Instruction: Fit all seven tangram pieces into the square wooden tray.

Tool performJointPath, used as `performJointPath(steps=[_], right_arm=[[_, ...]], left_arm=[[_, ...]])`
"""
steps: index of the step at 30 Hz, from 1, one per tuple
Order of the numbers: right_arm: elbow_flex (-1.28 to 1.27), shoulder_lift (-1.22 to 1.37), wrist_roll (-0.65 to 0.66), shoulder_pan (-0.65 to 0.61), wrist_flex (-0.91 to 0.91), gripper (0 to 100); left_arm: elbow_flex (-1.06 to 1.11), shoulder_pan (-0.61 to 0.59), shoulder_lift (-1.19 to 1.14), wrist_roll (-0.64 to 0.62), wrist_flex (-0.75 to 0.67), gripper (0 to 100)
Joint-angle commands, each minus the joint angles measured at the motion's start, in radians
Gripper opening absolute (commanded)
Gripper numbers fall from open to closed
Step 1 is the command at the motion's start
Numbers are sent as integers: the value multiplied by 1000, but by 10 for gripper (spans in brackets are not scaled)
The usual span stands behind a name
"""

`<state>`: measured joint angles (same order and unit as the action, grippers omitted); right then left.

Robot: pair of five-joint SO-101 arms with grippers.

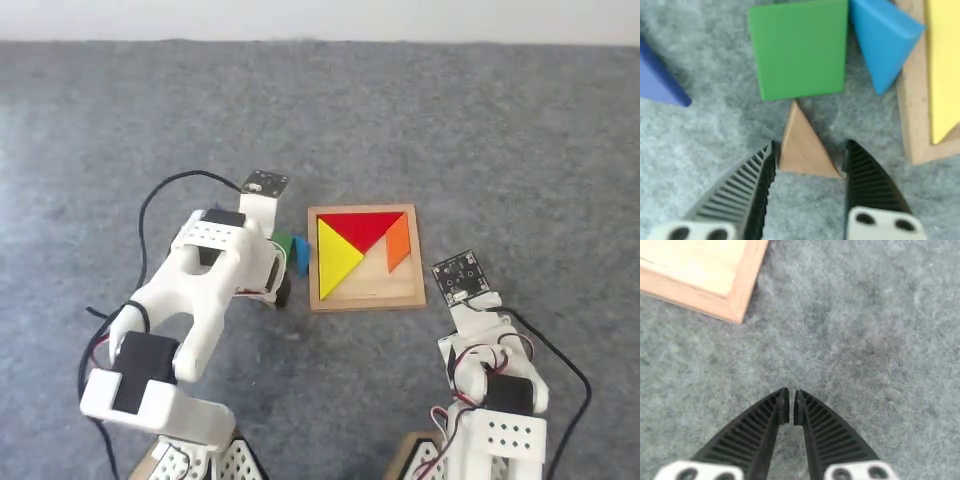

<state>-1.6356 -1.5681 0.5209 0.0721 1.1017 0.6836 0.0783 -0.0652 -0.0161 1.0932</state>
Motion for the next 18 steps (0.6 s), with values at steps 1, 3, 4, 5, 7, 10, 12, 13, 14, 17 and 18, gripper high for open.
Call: performJointPath(steps=[1,3,4,5,7,10,12,13,14,17,18], right_arm=[[21,-10,-11,-10,-13,37],[21,-10,-11,-10,-13,37],[21,-10,-11,-10,-13,37],[21,-10,-11,-10,-15,37],[21,-10,-11,-10,-15,37],[21,-10,-11,-10,-15,37],[21,-10,-11,-10,-15,37],[21,-10,-11,-10,-15,37],[21,-10,-11,-10,-15,37],[21,-10,-12,-10,-15,37],[21,-10,-12,-10,-15,37]], left_arm=[[-24,21,-2,-15,23,154],[-31,21,-3,-15,29,133],[-33,21,-3,-15,29,125],[-35,21,-5,-15,29,116],[-36,21,-3,-15,28,101],[-44,23,-2,-12,23,88],[-67,23,-2,-11,29,86],[-82,23,0,-11,29,86],[-97,23,6,-11,32,86],[-157,51,58,-11,92,86],[-179,69,84,-11,114,86]])
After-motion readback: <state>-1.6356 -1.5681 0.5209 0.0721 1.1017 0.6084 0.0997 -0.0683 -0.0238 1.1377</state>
